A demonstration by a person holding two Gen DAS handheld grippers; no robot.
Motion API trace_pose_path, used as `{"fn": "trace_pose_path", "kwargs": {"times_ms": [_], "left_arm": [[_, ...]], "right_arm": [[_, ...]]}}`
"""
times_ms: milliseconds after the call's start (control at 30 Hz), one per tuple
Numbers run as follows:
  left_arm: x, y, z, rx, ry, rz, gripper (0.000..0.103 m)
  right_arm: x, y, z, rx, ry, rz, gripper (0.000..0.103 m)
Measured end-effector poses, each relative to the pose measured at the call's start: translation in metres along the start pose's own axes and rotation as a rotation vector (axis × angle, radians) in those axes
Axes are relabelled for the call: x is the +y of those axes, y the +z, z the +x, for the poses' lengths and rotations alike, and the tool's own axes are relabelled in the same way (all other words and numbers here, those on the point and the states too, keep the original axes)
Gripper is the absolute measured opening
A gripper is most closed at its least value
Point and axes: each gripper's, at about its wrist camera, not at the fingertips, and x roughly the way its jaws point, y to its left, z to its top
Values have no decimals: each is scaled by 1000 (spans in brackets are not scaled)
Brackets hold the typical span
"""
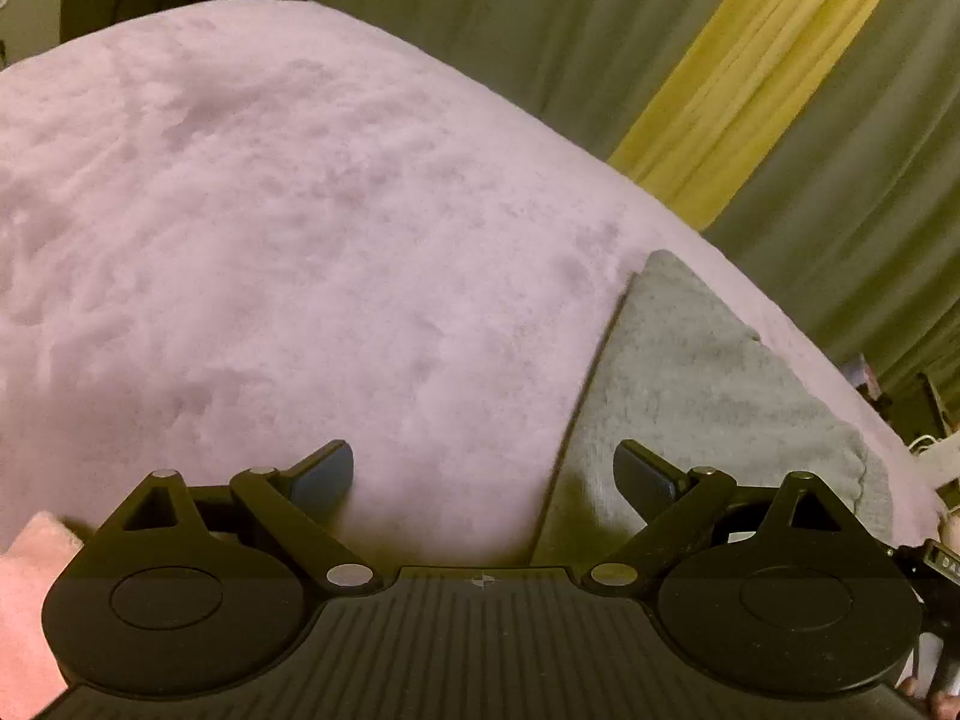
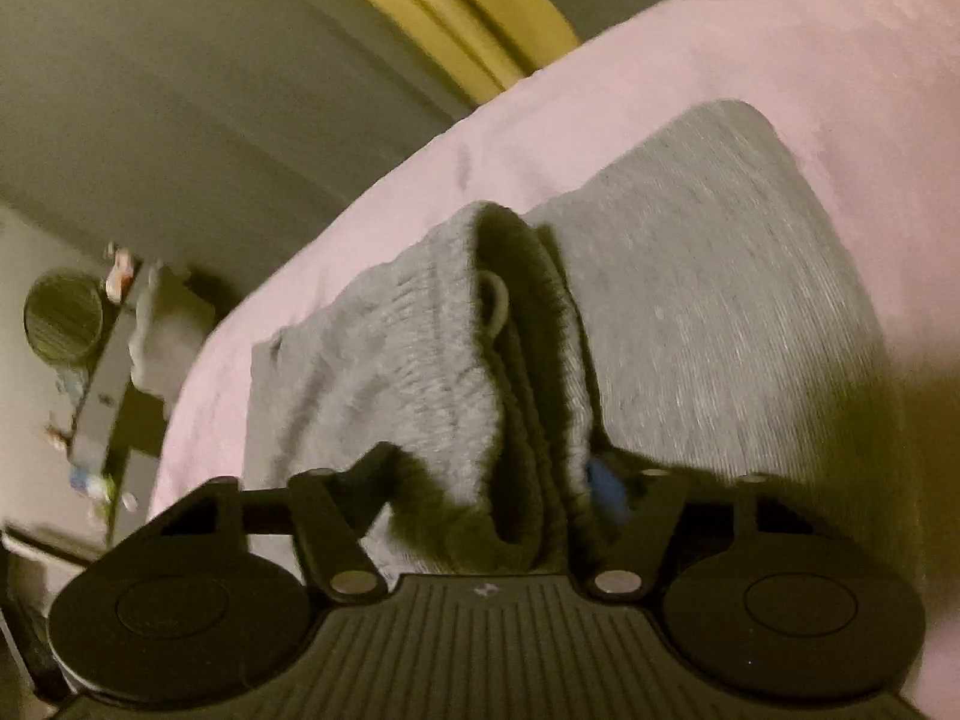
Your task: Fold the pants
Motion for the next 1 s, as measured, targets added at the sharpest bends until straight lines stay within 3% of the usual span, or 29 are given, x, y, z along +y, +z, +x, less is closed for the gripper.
{"fn": "trace_pose_path", "kwargs": {"times_ms": [100,167,267,300,333,367,400,500,700,800,867,900,933,967,1000], "left_arm": [[2,1,1,21,2,-15,97],[6,1,4,37,8,-37,97],[7,1,6,47,15,-59,97],[8,2,5,48,17,-63,97],[9,2,5,49,22,-66,97],[9,2,4,49,25,-67,97],[9,2,3,48,25,-69,97],[9,2,2,52,30,-75,97],[6,3,-7,41,28,-74,97],[4,4,-9,35,22,-49,97],[0,2,-7,40,19,-28,97],[-2,1,-5,47,20,-12,97],[-6,1,-2,57,25,4,97],[-11,0,0,70,34,20,97],[-16,1,2,85,34,40,97]], "right_arm": [[-5,9,7,36,26,32,71],[-5,13,14,58,67,57,88],[8,15,23,66,54,26,93],[14,13,24,63,35,0,91],[22,11,23,62,7,-44,78],[30,10,21,58,-32,-89,53],[34,10,17,55,-39,-105,46],[45,11,-7,0,10,-84,39],[82,14,-71,-179,172,-71,36],[77,11,-104,-272,189,-55,36],[59,9,-118,-295,152,-36,36],[51,7,-118,-307,93,-45,38],[42,3,-114,-312,-2,-66,49],[35,0,-107,-304,-135,-102,69],[26,-2,-100,-286,-273,-119,71]]}}
